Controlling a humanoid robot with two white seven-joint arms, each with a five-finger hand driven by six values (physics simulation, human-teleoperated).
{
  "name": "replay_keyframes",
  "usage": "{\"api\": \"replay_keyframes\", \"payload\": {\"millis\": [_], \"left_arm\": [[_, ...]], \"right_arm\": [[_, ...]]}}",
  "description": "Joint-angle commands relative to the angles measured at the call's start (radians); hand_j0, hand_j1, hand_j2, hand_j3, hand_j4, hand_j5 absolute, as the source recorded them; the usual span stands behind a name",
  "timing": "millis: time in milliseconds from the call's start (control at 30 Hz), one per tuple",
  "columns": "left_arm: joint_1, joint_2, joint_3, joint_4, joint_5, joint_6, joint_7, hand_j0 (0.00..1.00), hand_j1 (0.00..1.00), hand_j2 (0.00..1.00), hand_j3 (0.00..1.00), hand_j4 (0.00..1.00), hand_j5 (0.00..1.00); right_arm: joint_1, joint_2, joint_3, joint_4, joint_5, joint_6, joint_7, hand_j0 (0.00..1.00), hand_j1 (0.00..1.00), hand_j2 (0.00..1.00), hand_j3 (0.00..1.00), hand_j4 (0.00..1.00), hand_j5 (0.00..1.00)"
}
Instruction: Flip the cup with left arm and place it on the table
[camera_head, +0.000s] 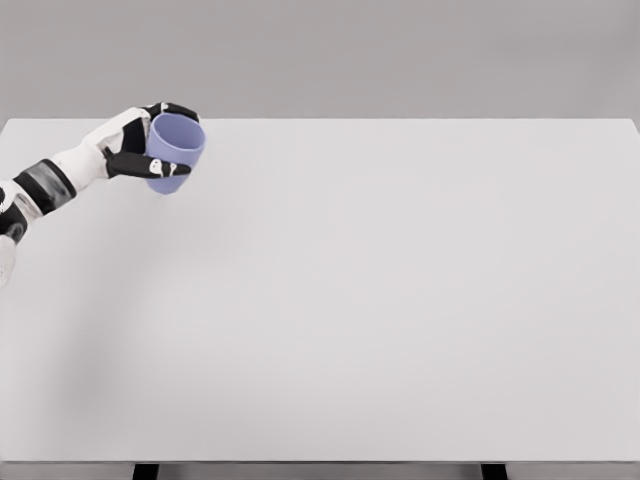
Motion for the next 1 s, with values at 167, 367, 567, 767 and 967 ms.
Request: {"api": "replay_keyframes", "payload": {"millis": [167, 367, 567, 767, 967], "left_arm": [[0.037, -0.177, 0.072, 0.166, -0.003, -0.258, -0.017, 0.61, 0.61, 0.61, 0.61, 0.61, 0.61], [0.038, -0.276, 0.113, 0.298, -0.003, -0.28, -0.017, 0.61, 0.61, 0.61, 0.61, 0.61, 0.61], [0.051, -0.3, 0.115, 0.322, -0.003, -0.28, -0.017, 0.7, 0.7, 0.7, 0.7, 0.7, 0.7], [0.068, -0.302, 0.124, 0.322, -0.002, -0.28, -0.017, 0.76, 0.76, 0.76, 0.76, 0.76, 0.76], [0.075, -0.302, 0.124, 0.321, -0.002, -0.28, -0.017, 0.94, 0.94, 0.94, 0.94, 0.94, 0.94]], "right_arm": [[-0.002, 0.0, 0.0, 0.001, 0.0, 0.0, 0.0, 1.0, 1.0, 1.0, 1.0, 1.0, 1.0], [0.0, 0.0, 0.0, -0.001, 0.0, 0.0, 0.0, 1.0, 1.0, 1.0, 1.0, 1.0, 1.0], [0.0, 0.0, 0.0, -0.001, 0.0, 0.0, 0.0, 1.0, 1.0, 1.0, 1.0, 1.0, 1.0], [-0.002, 0.0, 0.0, -0.001, 0.0, 0.0, 0.0, 1.0, 1.0, 1.0, 1.0, 1.0, 1.0], [0.0, 0.0, 0.0, 0.001, 0.0, 0.0, 0.0, 1.0, 1.0, 1.0, 1.0, 1.0, 1.0]]}}
